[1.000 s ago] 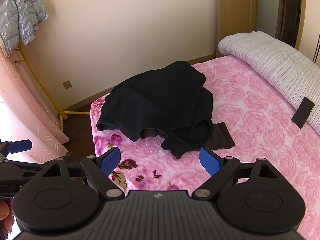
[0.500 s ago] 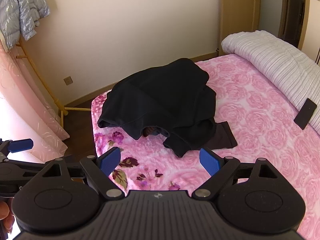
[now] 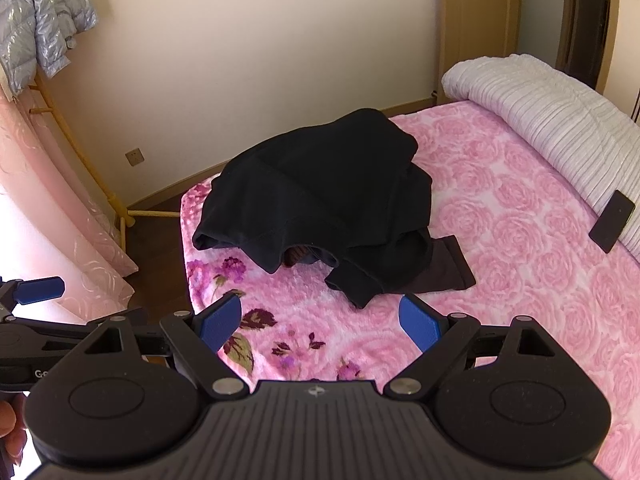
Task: Fold clothes
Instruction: 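Approach the crumpled black jacket on the bed with both tools open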
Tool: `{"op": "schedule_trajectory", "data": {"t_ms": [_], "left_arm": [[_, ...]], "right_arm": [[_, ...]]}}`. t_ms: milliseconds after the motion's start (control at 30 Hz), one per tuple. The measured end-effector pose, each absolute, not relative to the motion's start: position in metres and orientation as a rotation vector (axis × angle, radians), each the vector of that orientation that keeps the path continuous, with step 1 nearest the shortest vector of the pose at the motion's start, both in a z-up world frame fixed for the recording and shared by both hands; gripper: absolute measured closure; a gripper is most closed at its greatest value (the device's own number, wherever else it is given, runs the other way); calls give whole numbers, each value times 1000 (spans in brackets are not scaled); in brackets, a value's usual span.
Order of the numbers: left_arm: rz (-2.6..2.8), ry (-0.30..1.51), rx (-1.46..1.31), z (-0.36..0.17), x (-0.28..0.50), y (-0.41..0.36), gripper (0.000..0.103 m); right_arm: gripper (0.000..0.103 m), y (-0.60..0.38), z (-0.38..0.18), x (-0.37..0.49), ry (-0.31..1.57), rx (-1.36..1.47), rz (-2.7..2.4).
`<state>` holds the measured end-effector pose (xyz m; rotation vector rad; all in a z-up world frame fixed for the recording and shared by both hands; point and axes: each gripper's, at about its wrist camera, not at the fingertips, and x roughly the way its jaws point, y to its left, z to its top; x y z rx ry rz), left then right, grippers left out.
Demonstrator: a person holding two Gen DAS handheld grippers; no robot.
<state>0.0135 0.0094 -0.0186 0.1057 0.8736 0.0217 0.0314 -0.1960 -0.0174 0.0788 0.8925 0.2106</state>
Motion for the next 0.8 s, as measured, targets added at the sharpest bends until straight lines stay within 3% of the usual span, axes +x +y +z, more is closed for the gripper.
{"op": "schedule_trajectory", "data": {"t_ms": [800], "left_arm": [[23, 857, 160, -23, 12, 17, 1]], "right_arm": [[14, -194, -26, 33, 895, 74, 239]]}}
